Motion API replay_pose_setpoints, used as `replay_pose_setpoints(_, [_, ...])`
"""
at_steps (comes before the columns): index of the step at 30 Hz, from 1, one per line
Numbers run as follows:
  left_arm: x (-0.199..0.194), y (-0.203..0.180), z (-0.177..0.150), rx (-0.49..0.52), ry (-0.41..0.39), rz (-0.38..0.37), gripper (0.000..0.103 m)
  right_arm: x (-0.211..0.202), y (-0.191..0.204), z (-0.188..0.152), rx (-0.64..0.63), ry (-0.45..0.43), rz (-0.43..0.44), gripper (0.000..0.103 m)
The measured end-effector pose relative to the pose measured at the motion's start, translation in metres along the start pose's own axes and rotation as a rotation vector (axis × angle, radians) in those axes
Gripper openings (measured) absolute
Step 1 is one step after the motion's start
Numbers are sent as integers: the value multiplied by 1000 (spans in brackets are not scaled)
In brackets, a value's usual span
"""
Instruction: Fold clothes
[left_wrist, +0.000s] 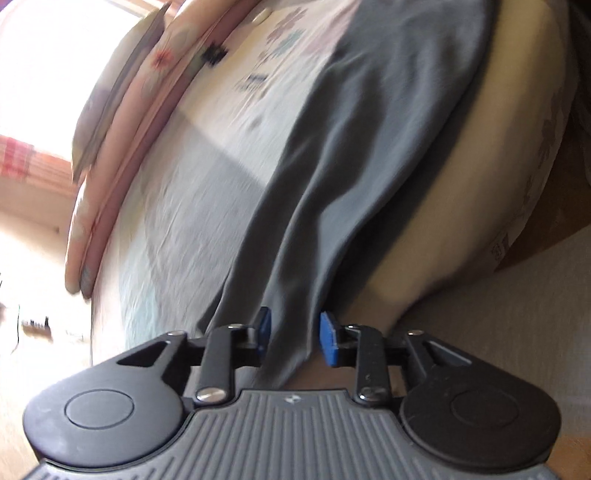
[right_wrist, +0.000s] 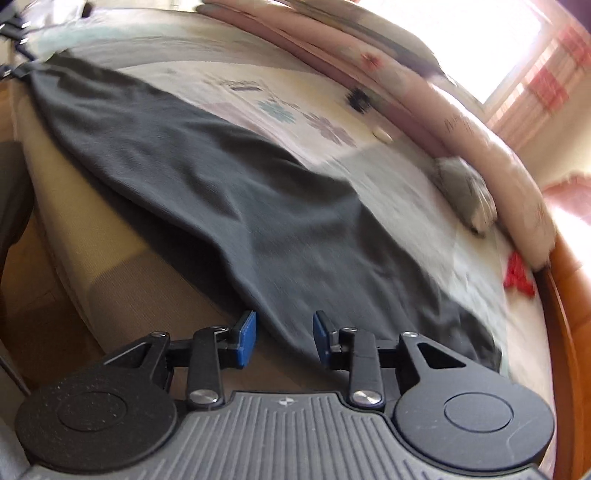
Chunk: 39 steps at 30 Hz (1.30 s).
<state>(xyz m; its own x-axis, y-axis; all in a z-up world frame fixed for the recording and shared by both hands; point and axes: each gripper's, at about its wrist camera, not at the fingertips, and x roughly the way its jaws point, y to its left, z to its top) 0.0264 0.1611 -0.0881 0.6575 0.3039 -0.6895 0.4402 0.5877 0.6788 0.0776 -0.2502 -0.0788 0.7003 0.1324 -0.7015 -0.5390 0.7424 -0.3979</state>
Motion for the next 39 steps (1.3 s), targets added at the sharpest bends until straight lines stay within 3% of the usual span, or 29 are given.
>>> replay_pose_setpoints(4, [-5, 40, -10, -124, 63, 42, 34, -13, -41, -10, 200, -24, -12, 41])
replay_pose_setpoints(8, [-15, 79, 25, -348, -74, -11, 38, -9, -69, 8, 352, -118, 15, 45])
replay_pose_setpoints(10, [-16, 85, 56, -432, -170, -104, 41, 7, -70, 28, 368, -151, 50, 47])
replay_pose_setpoints(15, [1, 56, 137, -549, -347, -451, 46, 63, -57, 69, 405, -135, 178, 49])
replay_pose_setpoints(19, [21, 19, 189, -583, -368, -627, 46, 97, -55, 67, 448, -80, 215, 49])
replay_pose_setpoints(24, [48, -14, 227, -675, -338, -810, 48, 95, -73, 35, 496, -98, 206, 49])
replay_pose_setpoints(28, [69, -22, 233, -746, -286, -742, 48, 87, -94, 14, 539, -78, 176, 49])
replay_pose_setpoints(32, [63, -9, 238, -825, -322, -777, 48, 79, -103, 24, 547, -111, 160, 50])
replay_pose_setpoints(35, [69, -12, 249, -834, -346, -858, 53, 88, -100, 50, 503, -139, 172, 52])
replay_pose_setpoints(39, [94, -21, 264, -863, -319, -907, 54, 124, -96, 68, 486, -88, 138, 52])
